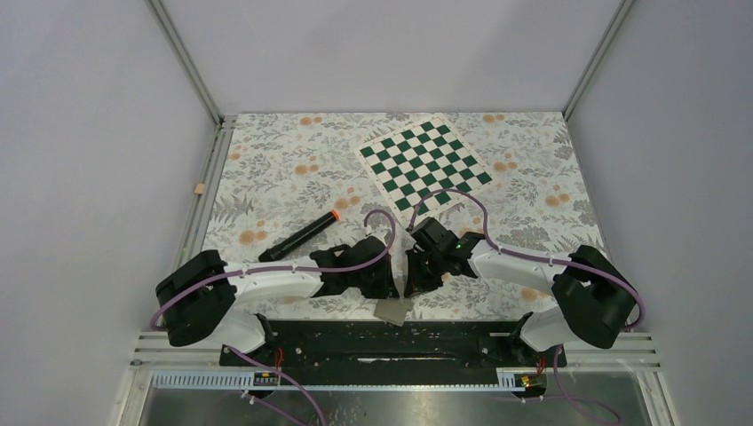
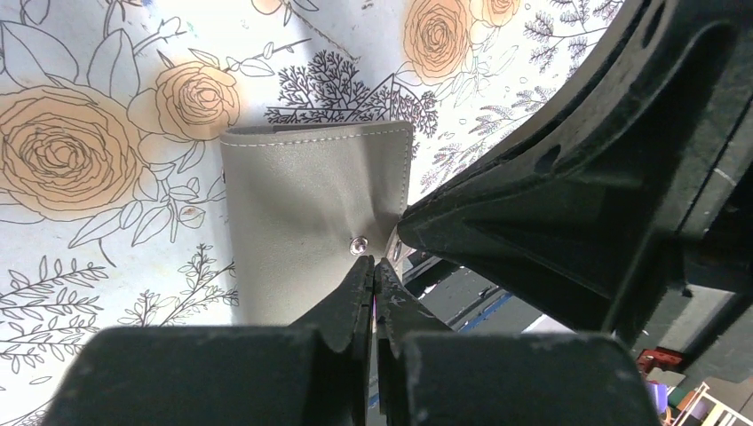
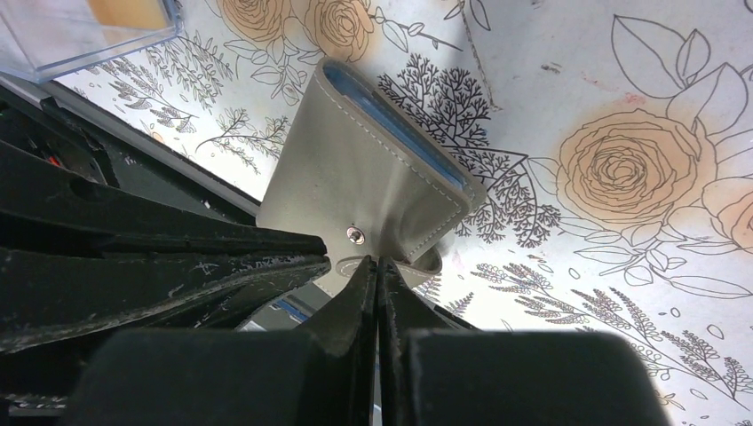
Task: Put the credit cards into the card holder
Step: Close the card holder at the center of the board.
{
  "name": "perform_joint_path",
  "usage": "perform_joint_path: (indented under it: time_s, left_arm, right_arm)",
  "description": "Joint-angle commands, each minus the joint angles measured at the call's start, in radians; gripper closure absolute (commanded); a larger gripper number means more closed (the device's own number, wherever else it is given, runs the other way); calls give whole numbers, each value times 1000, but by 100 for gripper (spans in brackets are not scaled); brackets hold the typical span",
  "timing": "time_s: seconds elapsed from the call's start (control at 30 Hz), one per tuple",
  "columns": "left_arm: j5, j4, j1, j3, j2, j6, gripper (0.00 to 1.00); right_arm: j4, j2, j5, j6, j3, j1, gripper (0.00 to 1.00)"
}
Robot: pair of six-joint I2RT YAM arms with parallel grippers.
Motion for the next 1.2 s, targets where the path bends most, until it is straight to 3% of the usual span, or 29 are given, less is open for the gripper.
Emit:
perform_joint_path:
  time_s: [0.0,0.1,0.27,0.4,0.6,0.87,1.03,1.17]
  left_arm:
    - [-40,-19,-5,42,-19,25,100]
    - [-31,-11,-7,45,-13,26,100]
    - [16,70,-5,15,-7,-6,75]
    - [54,119,-6,5,20,-16,73]
    - [84,125,-5,25,67,-14,80]
    - [59,79,-5,31,69,-11,77]
    - [47,82,-5,29,48,-10,100]
    - [21,31,-5,46,34,1,100]
  right_arm:
    - [21,-6,17,-11,2,5,100]
    - [27,3,10,-9,-1,5,100]
    - [38,14,6,-5,-10,5,100]
    - [37,8,8,-6,-14,5,100]
    - [37,7,10,-5,-14,5,100]
    - [37,5,12,-5,-17,4,100]
    - [36,6,12,-5,-16,5,100]
    - [37,3,11,-6,-16,5,100]
